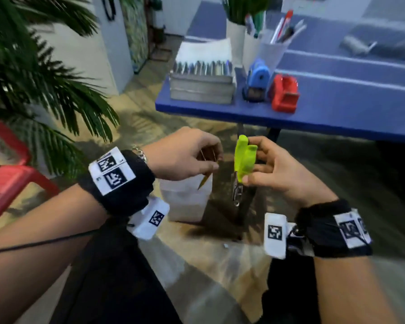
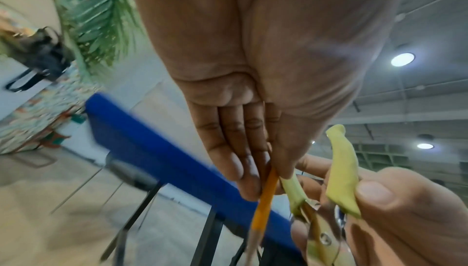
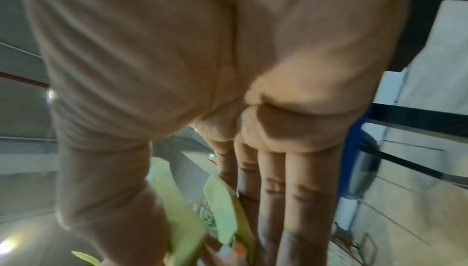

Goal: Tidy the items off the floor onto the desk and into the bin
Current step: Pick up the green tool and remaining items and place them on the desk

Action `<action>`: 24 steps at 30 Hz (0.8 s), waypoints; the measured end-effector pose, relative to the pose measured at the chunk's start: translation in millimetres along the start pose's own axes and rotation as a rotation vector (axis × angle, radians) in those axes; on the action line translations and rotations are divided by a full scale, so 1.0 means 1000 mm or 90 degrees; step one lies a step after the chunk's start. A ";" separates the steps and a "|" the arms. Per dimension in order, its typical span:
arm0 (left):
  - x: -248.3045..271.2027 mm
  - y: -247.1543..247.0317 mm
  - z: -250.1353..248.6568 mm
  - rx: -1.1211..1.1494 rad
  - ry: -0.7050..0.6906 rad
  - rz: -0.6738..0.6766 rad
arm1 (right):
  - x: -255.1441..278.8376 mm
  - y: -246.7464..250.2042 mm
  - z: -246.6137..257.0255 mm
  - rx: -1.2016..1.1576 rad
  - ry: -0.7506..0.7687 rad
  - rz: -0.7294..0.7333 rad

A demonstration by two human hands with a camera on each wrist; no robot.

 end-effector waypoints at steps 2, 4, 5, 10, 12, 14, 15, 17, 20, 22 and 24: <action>-0.001 0.041 -0.028 -0.021 -0.040 -0.046 | -0.003 0.006 0.042 0.023 0.038 0.007; -0.006 0.077 -0.049 -0.007 -0.060 -0.075 | -0.008 0.014 0.077 0.034 0.081 -0.017; -0.010 0.095 -0.056 0.000 -0.068 -0.094 | -0.011 0.021 0.093 0.036 0.105 -0.035; -0.068 0.175 -0.084 -0.068 -0.061 -0.211 | -0.009 0.069 0.145 -0.015 0.214 -0.199; -0.110 0.199 -0.090 -0.107 -0.037 -0.247 | -0.005 0.087 0.152 -0.048 0.233 -0.284; -0.150 0.219 -0.095 -0.130 -0.009 -0.293 | 0.000 0.101 0.155 -0.066 0.236 -0.354; -0.166 0.227 -0.094 -0.131 0.006 -0.315 | 0.001 0.107 0.155 -0.068 0.233 -0.378; -0.195 0.231 -0.087 -0.147 0.040 -0.337 | 0.003 0.116 0.155 -0.055 0.225 -0.402; -0.228 0.226 -0.057 -0.127 0.113 -0.342 | 0.006 0.125 0.158 -0.026 0.226 -0.407; -0.245 0.219 -0.037 -0.105 0.148 -0.335 | 0.010 0.129 0.160 -0.010 0.231 -0.402; -0.256 0.209 -0.025 -0.131 0.165 -0.329 | 0.013 0.131 0.160 0.003 0.233 -0.388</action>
Point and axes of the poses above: each hand's wrist, its own x-axis away from the middle knuckle, its own y-axis out of the back of the hand, z = x × y, the point moved 10 cm from there along -x, towards the middle knuckle, and after that the axes turned 4 degrees about y, right-handed, at the moved point
